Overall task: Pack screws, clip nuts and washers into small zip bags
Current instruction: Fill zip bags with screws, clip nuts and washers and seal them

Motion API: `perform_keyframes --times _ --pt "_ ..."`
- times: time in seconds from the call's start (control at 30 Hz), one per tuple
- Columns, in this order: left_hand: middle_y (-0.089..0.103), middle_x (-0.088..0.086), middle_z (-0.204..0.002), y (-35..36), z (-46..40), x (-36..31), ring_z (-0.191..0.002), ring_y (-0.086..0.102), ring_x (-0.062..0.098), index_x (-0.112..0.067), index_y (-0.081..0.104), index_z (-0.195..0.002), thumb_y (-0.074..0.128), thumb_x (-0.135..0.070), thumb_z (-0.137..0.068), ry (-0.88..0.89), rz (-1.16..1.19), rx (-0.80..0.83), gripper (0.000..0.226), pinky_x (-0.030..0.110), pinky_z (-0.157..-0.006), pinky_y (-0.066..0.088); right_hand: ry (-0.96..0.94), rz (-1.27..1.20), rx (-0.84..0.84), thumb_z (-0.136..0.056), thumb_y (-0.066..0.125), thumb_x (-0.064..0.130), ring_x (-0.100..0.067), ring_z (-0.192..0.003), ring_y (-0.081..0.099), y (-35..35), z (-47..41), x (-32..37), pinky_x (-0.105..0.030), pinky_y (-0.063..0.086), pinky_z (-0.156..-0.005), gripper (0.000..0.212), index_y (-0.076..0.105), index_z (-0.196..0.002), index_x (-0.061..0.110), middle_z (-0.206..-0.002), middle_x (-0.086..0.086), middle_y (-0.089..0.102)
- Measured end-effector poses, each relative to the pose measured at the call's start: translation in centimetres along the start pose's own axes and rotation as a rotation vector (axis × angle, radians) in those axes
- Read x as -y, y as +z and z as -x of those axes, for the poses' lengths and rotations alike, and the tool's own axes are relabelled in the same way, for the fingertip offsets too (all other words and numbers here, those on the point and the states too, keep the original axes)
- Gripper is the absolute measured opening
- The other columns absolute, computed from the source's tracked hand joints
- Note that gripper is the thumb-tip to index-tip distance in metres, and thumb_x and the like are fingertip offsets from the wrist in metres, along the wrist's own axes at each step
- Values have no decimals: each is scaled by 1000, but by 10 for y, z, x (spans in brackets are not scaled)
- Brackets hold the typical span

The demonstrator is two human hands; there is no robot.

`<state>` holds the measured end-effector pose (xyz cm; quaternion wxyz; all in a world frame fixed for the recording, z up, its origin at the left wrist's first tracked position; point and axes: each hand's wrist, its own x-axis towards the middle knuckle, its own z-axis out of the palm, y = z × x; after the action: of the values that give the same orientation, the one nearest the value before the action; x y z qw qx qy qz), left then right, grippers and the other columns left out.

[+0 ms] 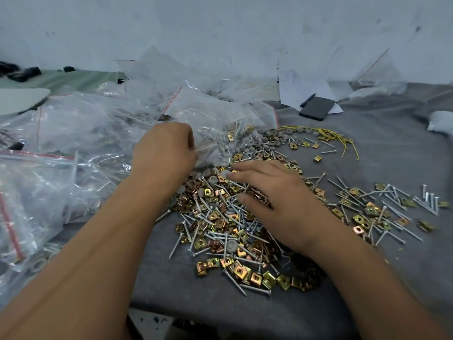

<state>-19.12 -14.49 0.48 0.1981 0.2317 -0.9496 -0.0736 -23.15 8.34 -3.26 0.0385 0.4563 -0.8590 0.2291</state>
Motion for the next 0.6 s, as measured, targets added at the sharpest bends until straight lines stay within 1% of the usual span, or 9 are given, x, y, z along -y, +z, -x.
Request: perform_keyframes --times 0.07,0.1,0.2,0.27,0.33,0.37,0.47,0.53,0.6 --pt "69 11 -91 0 -1 0 -85 66 35 -13 67 -91 73 -12 -86 -43 38 -51 8 41 -70 54 34 30 65 -104 49 48 -2 -147 27 2 0 -2 -42 20 -121 36 57 -139 47 -153 31 41" --pt "70 13 -86 0 -1 -2 -82 67 37 -8 66 -88 71 -10 -85 -57 72 -48 6 42 -68 56 55 43 64 -103 50 49 -1 -145 29 1 0 -4 -42 20 -119 32 60 -134 48 -151 32 43" --pt "75 12 -68 5 4 -7 -64 76 31 -3 66 -85 65 -6 -91 -58 276 141 7 43 -59 64 100 148 -19 -100 58 46 -5 -134 42 -5 2 -11 -40 26 -109 24 67 -122 43 -137 27 55" --pt "76 4 -71 6 7 -9 -61 74 21 -12 64 -87 66 -10 -94 8 305 214 8 33 -53 58 162 196 -53 -98 63 44 -8 -130 46 -11 2 -16 -40 29 -108 22 67 -119 42 -131 23 58" --pt "73 -3 -84 3 6 -10 -75 68 13 -21 67 -87 75 -23 -92 95 210 195 9 26 -60 50 228 185 -66 -95 69 43 -13 -128 50 -15 3 -21 -42 36 -112 21 68 -116 40 -129 18 60" --pt "72 -6 -89 2 7 -10 -81 67 11 -25 72 -91 78 -26 -91 119 202 217 6 26 -65 51 257 155 -73 -93 71 42 -15 -126 51 -17 4 -24 -44 40 -111 21 68 -114 38 -128 16 61" --pt "71 -16 -91 -1 9 -7 -81 66 -2 -32 79 -107 82 -22 -90 159 236 342 20 20 -70 50 314 63 -100 -92 76 38 -15 -122 53 -20 6 -28 -40 44 -107 19 70 -110 35 -125 14 61" --pt "72 -15 -94 -1 11 -6 -83 64 -4 -33 79 -112 84 -20 -90 174 208 381 26 22 -77 51 325 45 -105 -92 76 36 -15 -121 53 -19 6 -28 -37 45 -105 18 70 -110 35 -124 14 61" --pt "73 -14 -95 -1 13 -6 -83 65 -2 -34 79 -111 86 -20 -87 175 206 383 28 23 -76 53 333 36 -107 -93 75 35 -13 -121 52 -18 6 -28 -35 45 -103 17 70 -110 35 -124 15 60"
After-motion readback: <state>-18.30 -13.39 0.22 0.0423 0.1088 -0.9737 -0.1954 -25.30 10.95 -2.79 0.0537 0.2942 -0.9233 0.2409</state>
